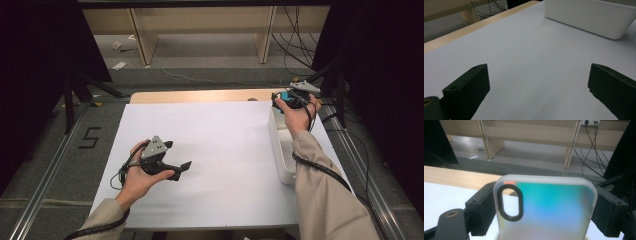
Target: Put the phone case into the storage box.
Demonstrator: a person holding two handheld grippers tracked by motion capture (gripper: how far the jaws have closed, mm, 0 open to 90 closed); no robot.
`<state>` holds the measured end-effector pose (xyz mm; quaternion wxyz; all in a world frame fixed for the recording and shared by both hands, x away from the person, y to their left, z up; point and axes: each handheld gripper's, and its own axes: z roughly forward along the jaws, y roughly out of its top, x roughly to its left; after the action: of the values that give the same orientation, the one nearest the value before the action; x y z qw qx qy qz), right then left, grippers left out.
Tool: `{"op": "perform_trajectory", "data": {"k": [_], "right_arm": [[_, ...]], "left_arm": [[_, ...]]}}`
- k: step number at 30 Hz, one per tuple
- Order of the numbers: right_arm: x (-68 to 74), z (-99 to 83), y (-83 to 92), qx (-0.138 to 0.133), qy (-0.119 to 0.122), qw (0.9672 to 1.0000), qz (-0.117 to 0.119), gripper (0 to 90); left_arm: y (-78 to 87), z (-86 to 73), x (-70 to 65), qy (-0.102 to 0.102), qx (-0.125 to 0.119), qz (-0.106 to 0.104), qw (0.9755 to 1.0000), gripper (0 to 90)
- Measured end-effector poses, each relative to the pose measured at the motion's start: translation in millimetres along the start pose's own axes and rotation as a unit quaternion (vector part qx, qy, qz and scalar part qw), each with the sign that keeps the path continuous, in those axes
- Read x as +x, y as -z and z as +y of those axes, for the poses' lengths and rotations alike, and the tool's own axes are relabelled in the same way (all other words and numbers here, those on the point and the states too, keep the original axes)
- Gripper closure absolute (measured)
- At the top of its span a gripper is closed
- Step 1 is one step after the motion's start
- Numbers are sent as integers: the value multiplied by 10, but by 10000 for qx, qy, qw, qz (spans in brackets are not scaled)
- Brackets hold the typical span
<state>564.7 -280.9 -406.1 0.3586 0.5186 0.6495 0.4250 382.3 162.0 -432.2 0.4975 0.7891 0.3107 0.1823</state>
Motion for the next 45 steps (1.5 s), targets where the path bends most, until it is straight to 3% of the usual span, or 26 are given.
{"op": "perform_trajectory", "data": {"k": [45], "right_arm": [[-16, -123, -126, 129, 46, 9999, -38, 156]], "left_arm": [[-3, -1, 0, 3, 0, -8, 10000, 30]]}}
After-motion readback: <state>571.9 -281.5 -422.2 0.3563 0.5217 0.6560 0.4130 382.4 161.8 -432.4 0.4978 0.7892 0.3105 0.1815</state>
